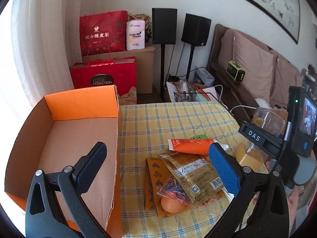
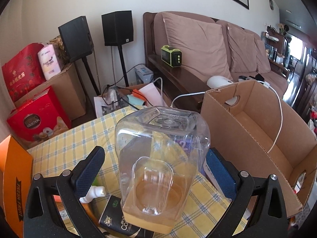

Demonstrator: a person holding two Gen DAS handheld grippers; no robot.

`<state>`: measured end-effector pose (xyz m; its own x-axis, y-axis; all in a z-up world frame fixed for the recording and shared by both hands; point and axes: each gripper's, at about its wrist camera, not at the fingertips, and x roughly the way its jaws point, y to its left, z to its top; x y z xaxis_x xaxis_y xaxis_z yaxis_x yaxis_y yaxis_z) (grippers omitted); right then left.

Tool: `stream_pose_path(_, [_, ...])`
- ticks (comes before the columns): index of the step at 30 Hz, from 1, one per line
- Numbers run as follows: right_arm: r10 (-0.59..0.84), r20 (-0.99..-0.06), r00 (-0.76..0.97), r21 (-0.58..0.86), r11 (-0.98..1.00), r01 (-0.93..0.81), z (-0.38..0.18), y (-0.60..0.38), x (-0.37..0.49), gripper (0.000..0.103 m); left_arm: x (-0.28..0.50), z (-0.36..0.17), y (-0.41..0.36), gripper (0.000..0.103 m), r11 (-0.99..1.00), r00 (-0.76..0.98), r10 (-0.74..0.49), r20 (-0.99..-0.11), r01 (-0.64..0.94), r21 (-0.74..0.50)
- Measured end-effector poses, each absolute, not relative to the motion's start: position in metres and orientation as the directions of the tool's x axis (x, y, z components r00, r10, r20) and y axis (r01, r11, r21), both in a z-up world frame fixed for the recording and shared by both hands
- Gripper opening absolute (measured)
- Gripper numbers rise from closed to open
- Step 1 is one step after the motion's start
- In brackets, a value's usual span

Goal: Organize objects
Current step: 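Grasp the clear plastic container with the right tool and lift it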

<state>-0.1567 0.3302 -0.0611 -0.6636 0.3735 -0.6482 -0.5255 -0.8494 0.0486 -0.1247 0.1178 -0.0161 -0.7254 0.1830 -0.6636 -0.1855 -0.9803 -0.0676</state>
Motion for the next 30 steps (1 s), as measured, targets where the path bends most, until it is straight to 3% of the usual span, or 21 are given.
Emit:
stream_pose_path(6, [0.387, -0.652, -0.652, 0.027, -0.847, -0.53, -0.066, 0.332, -0.162, 0.099, -0.124, -0.026, 0.127, 0.103, -0.977, -0.707, 0.184, -0.683, -0.21, -0.045])
stream_pose_path(14, [0.368, -0.679, -0.636, 0.027, -0.852, -0.522, -0.074, 0.34, -0.162, 0.068, -0.134, -0.021, 0.135, 0.103, -0.964, -0.683, 0.217, -0.697, -0.261, -0.044])
stream_pose_path(30, [0.315, -0.686, -0.655, 0.041, -0.883, -0.468, -0.07, 0.349, -0.154, 0.061, -0.179, -0.018, 0.183, 0.103, -0.831, -0.605, 0.211, -0.768, -0.524, 0.185])
